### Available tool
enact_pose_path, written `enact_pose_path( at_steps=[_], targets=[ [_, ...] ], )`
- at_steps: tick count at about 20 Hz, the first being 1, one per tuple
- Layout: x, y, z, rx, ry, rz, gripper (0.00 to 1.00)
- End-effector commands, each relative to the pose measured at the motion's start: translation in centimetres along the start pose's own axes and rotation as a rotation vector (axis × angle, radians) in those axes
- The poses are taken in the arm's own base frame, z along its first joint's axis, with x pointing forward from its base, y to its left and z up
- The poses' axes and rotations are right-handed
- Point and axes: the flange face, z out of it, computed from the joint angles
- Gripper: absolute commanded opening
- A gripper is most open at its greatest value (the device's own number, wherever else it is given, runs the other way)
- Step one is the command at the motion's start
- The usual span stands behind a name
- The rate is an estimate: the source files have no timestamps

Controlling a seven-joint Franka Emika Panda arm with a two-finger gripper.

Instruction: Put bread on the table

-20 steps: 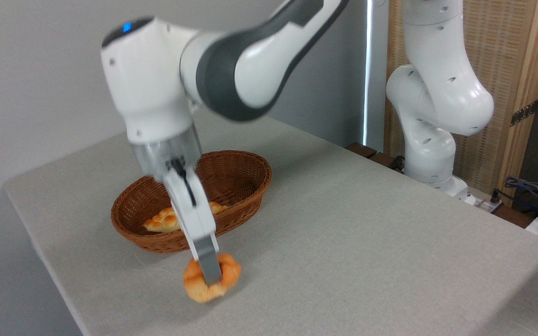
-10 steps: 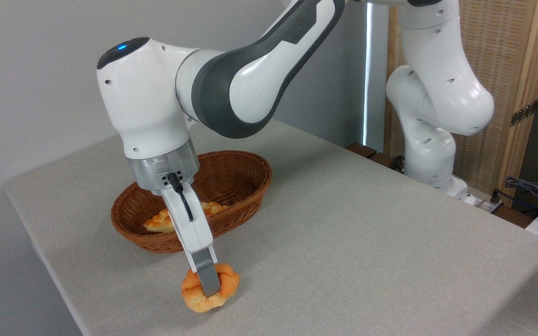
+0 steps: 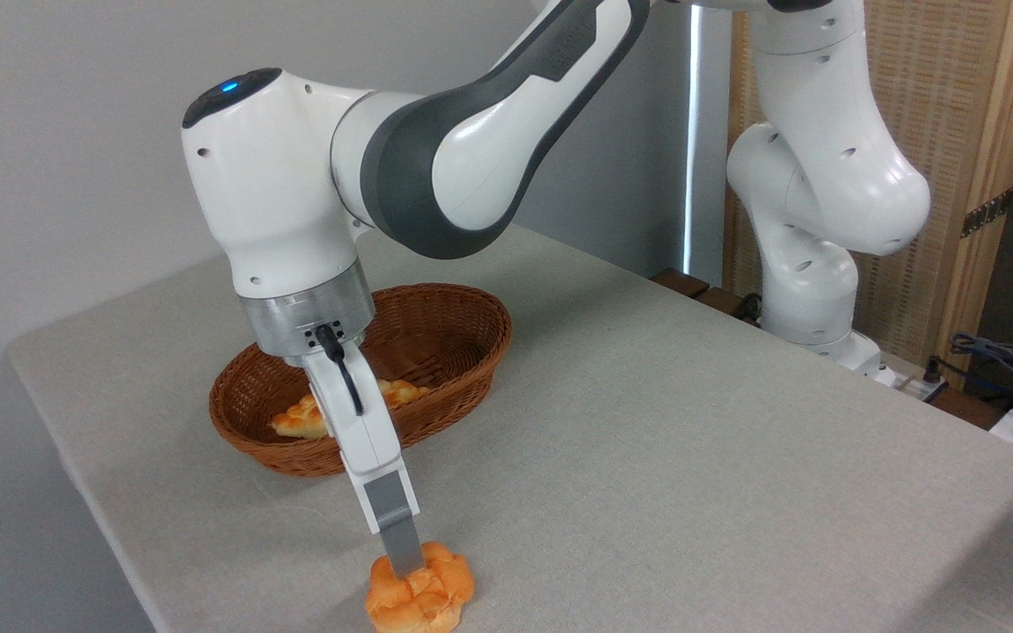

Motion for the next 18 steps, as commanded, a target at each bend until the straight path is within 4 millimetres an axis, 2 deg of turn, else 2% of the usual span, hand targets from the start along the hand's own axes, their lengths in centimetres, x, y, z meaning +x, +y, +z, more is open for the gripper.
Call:
enact_pose_path(
  at_steps=[1,2,5,6,7,10,13,14,16,18],
  targets=[
    [-1.3,0.0,-3.3,0.028,0.027,-0.005,1.0],
    [-1.8,0.1,-4.7,0.037,0.051,-0.02,1.0],
    [-4.9,0.4,-9.3,0.014,0.182,-0.105,1.0],
    [-5.8,0.7,-10.3,-0.011,0.211,-0.13,1.0],
    [-6.2,1.2,-10.9,-0.042,0.227,-0.149,1.0],
    [-6.7,2.2,-14.6,-0.105,0.243,-0.248,1.0],
    [-5.1,4.1,-17.3,-0.116,0.258,-0.307,1.0],
    [-4.7,4.4,-17.5,-0.12,0.257,-0.347,1.0],
    [-2.5,5.9,-17.7,-0.124,0.247,-0.34,1.0],
    [-2.2,6.1,-17.8,-0.122,0.247,-0.334,1.0]
  ],
)
